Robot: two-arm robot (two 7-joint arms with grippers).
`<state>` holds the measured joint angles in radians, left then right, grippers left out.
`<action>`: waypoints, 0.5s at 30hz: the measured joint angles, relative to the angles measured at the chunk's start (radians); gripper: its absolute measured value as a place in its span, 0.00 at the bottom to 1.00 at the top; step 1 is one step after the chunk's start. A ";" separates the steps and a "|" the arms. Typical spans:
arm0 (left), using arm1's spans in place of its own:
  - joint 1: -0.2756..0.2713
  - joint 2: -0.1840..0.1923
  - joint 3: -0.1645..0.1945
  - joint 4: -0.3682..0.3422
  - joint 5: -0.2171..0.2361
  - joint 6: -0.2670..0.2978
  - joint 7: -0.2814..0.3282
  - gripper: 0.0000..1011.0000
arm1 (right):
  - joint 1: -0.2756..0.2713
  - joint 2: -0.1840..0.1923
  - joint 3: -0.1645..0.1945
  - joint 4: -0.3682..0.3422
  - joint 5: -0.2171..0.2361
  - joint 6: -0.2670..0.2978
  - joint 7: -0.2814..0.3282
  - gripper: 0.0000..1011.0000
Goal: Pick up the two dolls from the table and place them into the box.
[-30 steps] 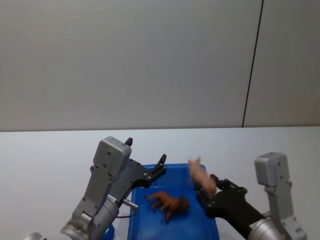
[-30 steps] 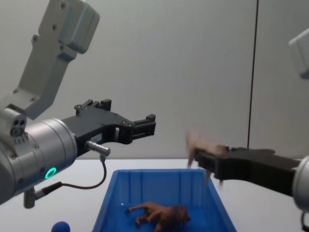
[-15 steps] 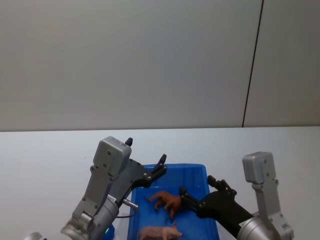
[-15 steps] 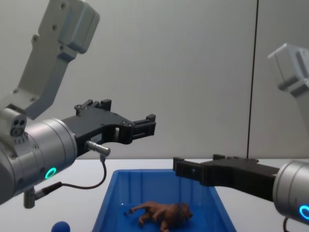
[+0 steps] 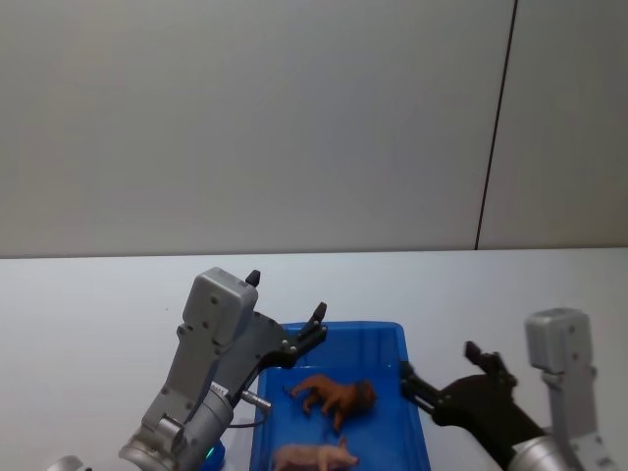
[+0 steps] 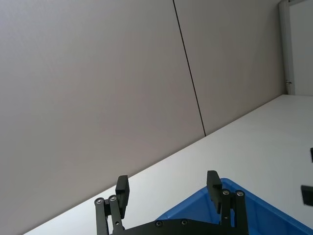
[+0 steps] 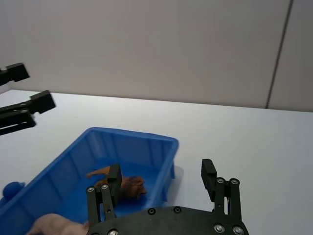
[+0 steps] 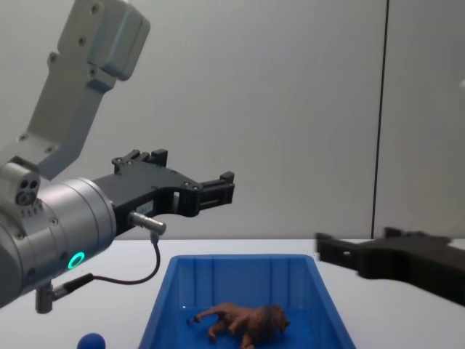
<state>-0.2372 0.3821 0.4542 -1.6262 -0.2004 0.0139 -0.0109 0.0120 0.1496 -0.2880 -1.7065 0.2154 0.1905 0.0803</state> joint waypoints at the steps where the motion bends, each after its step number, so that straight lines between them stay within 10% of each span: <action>1: 0.000 0.000 0.000 0.000 0.000 0.000 0.000 0.99 | -0.006 0.005 0.003 -0.006 0.000 -0.003 -0.007 0.99; 15: 0.001 0.001 -0.001 0.000 0.000 0.002 0.000 0.99 | -0.074 0.056 0.034 -0.070 0.005 -0.038 -0.093 0.99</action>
<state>-0.2360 0.3827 0.4531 -1.6263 -0.2004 0.0163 -0.0110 -0.0622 0.2052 -0.2542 -1.7765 0.2206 0.1522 -0.0132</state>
